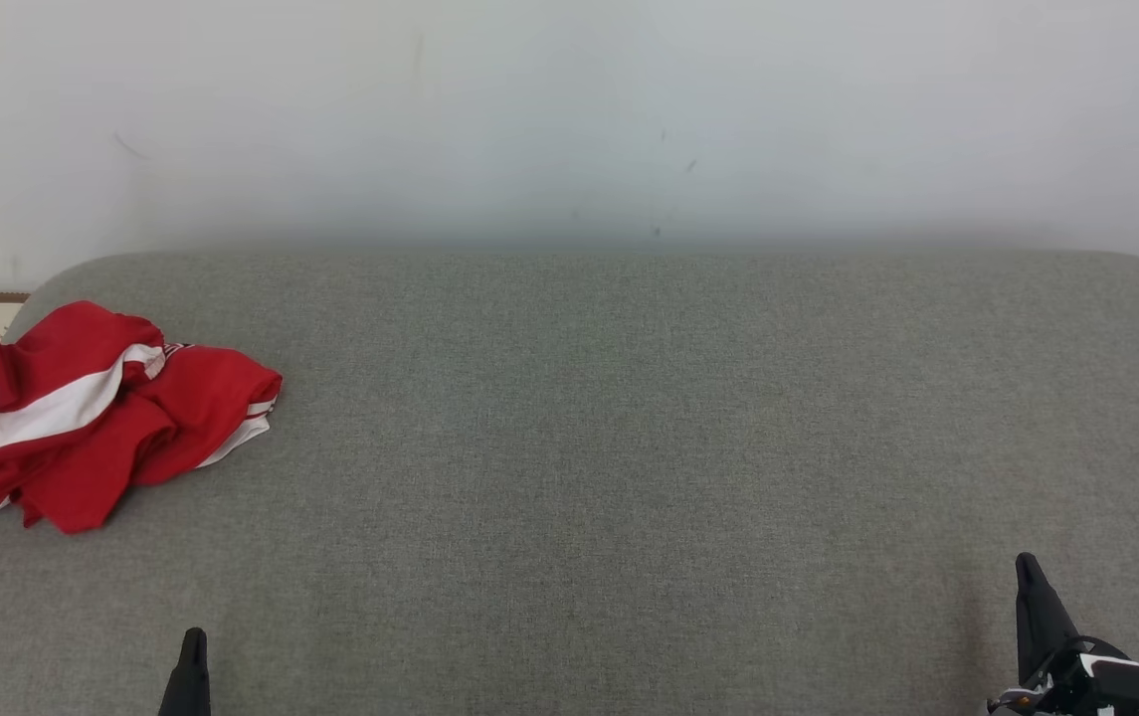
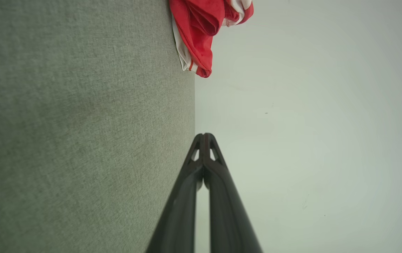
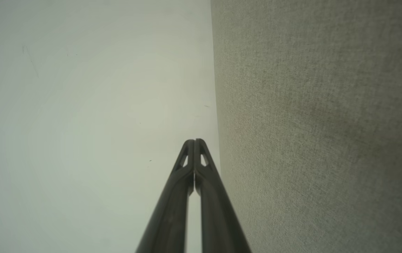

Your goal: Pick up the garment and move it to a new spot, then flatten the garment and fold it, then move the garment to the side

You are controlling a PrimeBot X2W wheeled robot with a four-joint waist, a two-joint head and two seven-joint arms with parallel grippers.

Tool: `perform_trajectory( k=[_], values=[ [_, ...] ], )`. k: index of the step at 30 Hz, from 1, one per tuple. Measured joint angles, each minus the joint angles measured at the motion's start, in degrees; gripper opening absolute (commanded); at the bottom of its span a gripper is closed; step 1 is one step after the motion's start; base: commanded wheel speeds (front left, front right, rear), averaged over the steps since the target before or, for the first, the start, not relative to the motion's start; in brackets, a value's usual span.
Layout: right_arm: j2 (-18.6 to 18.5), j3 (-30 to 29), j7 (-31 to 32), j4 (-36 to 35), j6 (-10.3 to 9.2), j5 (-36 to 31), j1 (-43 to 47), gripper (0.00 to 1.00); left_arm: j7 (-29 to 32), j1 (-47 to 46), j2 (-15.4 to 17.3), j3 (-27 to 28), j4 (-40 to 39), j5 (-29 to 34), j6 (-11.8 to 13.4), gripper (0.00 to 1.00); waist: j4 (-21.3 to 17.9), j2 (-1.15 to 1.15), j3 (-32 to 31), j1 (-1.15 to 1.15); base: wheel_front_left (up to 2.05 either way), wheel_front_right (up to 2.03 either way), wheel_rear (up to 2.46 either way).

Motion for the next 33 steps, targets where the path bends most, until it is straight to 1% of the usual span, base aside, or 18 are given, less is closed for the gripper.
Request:
perform_trajectory(
  k=[13, 14, 19, 23, 30, 33],
  values=[
    [0.0, 0.0, 0.0, 0.0, 0.0, 0.0, 0.0, 0.0, 0.0, 0.0, 0.0, 0.0, 0.0, 0.0, -0.01, 0.0, 0.0, 0.0, 0.0, 0.0, 0.0, 0.0, 0.0],
    [0.0, 0.01, 0.01, 0.0, 0.0, 0.0, 0.0, 1.0, 0.0, 0.0, 0.0, 0.0, 0.0, 0.0, 0.0, 1.0, 0.0, 0.0, 0.0, 0.0, 0.0, 0.0, 0.0],
    [0.34, 0.12, -0.03, 2.1, -0.01, -0.05, 1.26, 1.0, -0.1, 1.32, -0.6, -0.37, 1.78, 0.01, 0.01, 1.0, -0.01, 0.0, 0.04, 0.0, 0.0, 0.0, 0.0],
    [0.31, 0.99, -0.97, 1.75, -0.01, -0.68, 1.27, 1.0, -1.3, 1.37, -0.65, -0.9, 1.79, 0.58, 0.01, 1.0, -0.02, 0.0, 0.1, 0.0, 0.0, 0.0, 0.0],
    [-0.92, 3.76, -3.25, 1.23, -0.01, -3.34, 0.83, 1.0, -3.18, 1.1, -0.42, -1.35, 1.48, 4.19, 0.01, 1.0, -0.05, 0.0, 0.21, 0.0, 0.0, 0.0, 0.0],
    [-1.29, 4.38, -4.11, 1.19, -0.01, -5.21, 0.05, 1.0, -3.88, 0.8, -0.32, -1.4, 1.34, 7.02, 0.01, 1.0, -0.08, 0.0, 0.25, 0.0, 0.0, 0.0, 0.0]
  ],
)
